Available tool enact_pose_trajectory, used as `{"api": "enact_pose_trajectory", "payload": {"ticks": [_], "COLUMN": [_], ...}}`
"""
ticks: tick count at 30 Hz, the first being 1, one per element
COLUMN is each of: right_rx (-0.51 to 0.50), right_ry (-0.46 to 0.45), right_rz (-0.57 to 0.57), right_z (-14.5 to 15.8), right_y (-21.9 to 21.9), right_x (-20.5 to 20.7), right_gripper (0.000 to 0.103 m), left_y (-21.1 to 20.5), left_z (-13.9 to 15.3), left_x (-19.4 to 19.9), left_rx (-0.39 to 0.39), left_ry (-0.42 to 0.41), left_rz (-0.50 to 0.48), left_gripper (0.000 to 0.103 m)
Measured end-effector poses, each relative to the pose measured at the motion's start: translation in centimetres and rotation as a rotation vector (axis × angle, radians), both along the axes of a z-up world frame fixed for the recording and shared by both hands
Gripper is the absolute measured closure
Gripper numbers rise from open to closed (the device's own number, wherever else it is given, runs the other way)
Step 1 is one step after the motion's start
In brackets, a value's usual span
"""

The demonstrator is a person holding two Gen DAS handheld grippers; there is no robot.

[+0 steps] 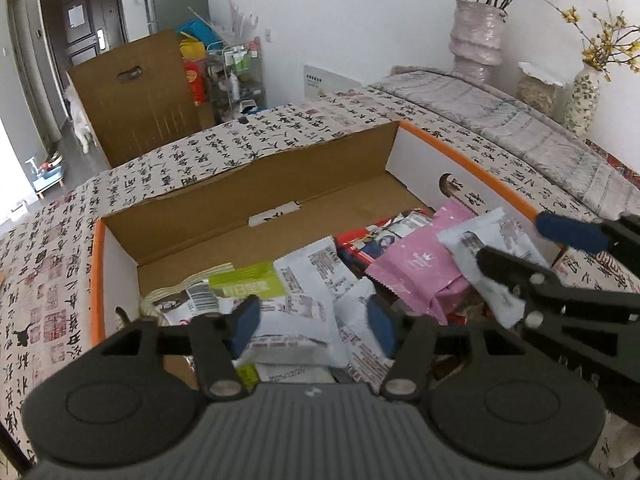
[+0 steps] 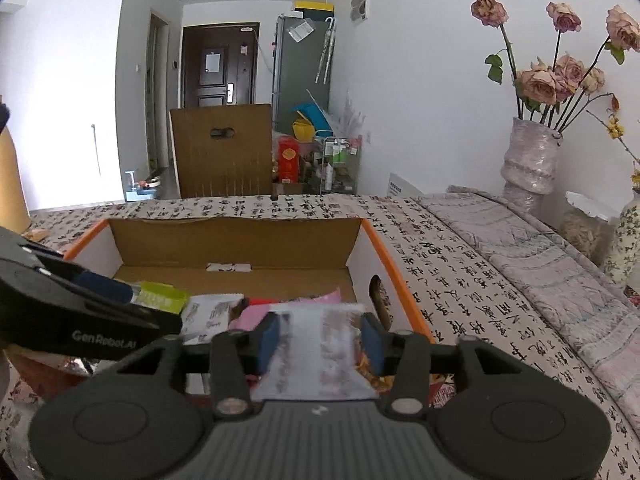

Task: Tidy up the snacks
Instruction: 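Open both tools to drop the white packets into the box, then withdraw both tools from the box back over the table snacks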

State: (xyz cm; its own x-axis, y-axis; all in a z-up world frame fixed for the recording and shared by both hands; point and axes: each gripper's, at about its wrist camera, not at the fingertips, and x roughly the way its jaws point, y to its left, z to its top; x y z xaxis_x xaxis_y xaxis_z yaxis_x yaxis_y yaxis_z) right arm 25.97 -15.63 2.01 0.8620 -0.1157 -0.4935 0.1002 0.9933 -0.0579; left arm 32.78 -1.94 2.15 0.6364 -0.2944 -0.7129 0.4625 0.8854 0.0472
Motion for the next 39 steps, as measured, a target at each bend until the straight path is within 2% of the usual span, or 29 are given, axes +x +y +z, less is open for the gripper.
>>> {"api": "enact_pose_trajectory", "payload": {"ticks": [1,3,4,6,10,17,24,34,39], "right_rx": [-0.005,-0.016,-0.019,-0.028,-0.033,-0.031,-0.031,-0.019,-0.013], "right_ry": [-0.006,-0.009,-0.007,-0.01,-0.015,-0.025,-0.032,-0.03,-0.013], "right_rz": [-0.007,-0.018,-0.023,-0.036,-0.052,-0.079,-0.097,-0.076,-0.066], "right_z": [0.1,0.2,0.2,0.2,0.6,1.2,1.8,1.9,1.3], "right_y": [0.1,0.1,0.1,0.1,0.0,-0.5,-0.8,0.5,1.0], "right_x": [-0.2,-0.6,-0.7,-1.2,-2.2,-5.1,-9.3,-14.3,-16.2], "right_gripper": [0.031,0.026,0.018,0.007,0.001,0.0,0.0,0.0,0.0], "left_y": [0.0,0.1,0.2,0.4,0.7,0.7,1.1,2.2,3.4], "left_z": [0.0,-0.1,-0.1,-0.1,0.3,1.3,2.4,2.3,1.4], "left_x": [0.0,0.1,0.2,0.3,0.0,-1.6,-6.0,-12.4,-14.7], "left_rx": [0.004,0.002,0.001,0.0,-0.006,0.006,0.008,0.018,0.025], "left_ry": [-0.008,-0.009,-0.004,-0.005,-0.016,-0.037,-0.07,-0.092,-0.088], "left_rz": [0.004,0.004,0.007,0.016,0.014,0.0,-0.052,-0.088,-0.09], "left_gripper": [0.027,0.02,0.018,0.008,0.001,0.0,0.0,0.0,0.0]}}
